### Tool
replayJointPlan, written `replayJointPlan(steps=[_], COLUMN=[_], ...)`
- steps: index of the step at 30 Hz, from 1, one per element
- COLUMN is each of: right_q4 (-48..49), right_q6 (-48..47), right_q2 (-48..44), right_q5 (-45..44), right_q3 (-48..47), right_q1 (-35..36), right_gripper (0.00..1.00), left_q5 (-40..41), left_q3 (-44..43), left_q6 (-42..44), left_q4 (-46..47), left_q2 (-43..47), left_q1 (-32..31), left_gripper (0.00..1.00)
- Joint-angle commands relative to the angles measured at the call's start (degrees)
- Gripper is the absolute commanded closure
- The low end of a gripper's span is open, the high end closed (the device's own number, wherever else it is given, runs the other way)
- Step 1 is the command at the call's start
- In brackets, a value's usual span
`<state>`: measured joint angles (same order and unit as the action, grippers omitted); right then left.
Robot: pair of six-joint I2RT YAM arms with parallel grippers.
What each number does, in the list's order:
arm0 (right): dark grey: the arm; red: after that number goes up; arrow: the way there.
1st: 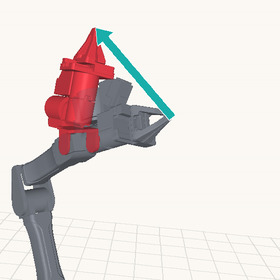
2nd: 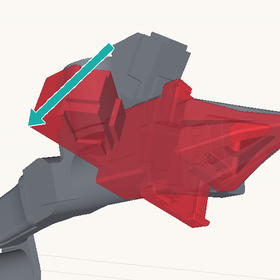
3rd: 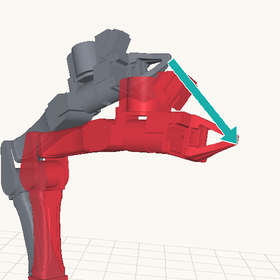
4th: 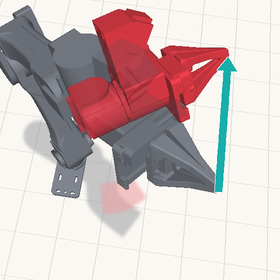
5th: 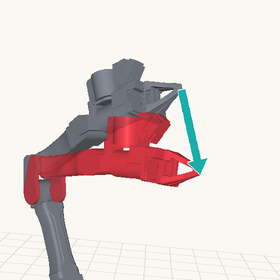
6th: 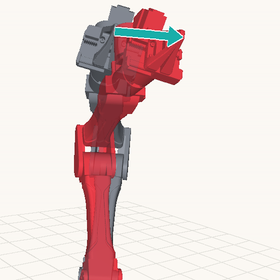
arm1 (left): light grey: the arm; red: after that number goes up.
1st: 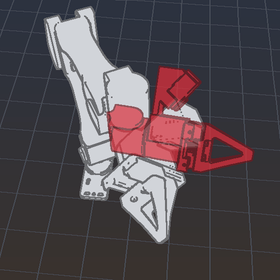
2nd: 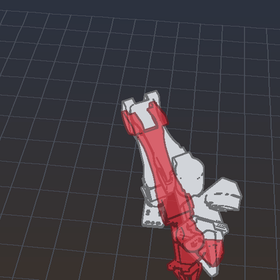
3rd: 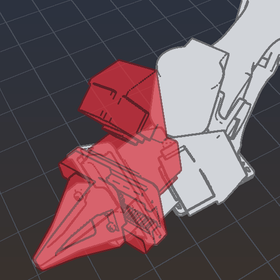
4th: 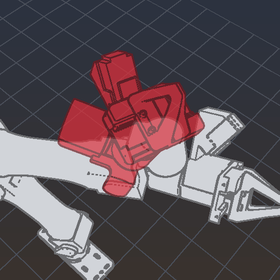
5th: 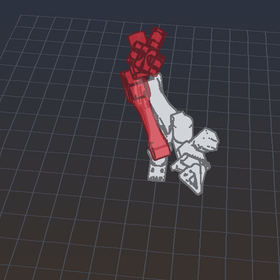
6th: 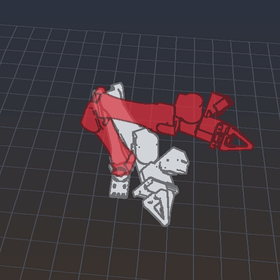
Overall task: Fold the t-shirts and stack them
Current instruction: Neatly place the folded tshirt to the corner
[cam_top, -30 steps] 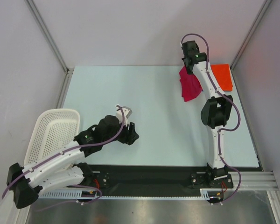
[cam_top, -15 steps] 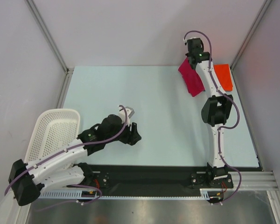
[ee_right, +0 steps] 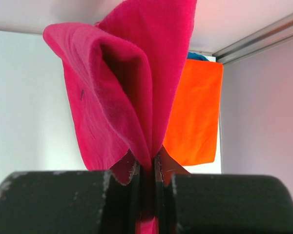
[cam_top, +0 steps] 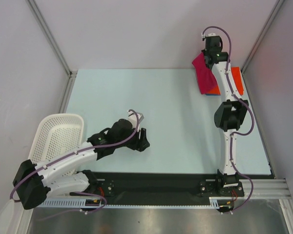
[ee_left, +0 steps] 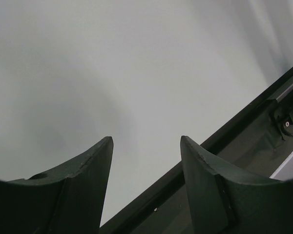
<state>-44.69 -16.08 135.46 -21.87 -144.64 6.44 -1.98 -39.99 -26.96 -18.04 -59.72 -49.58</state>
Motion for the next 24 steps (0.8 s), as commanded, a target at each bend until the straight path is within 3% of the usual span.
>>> replayJointPlan(steps=[1, 24], right_q4=[3.1, -0.9], right_q6=[0.3, 1.2], right_q2=[-2.6, -9.7], right_q5=[0.8, 1.0], right_q3=[-3.4, -1.5], right_q1=[-0.1, 1.6], right_gripper=[1.00, 1.00], left_q5=[-0.9, -1.9], left_q3=[-2.3, -2.2], left_q6=[-0.6, -1.3], left_q4=[2.3, 3.3], left_q2=[-0.8, -2.2], left_q1=[0.2, 0.5], left_gripper=[0.37, 0.37])
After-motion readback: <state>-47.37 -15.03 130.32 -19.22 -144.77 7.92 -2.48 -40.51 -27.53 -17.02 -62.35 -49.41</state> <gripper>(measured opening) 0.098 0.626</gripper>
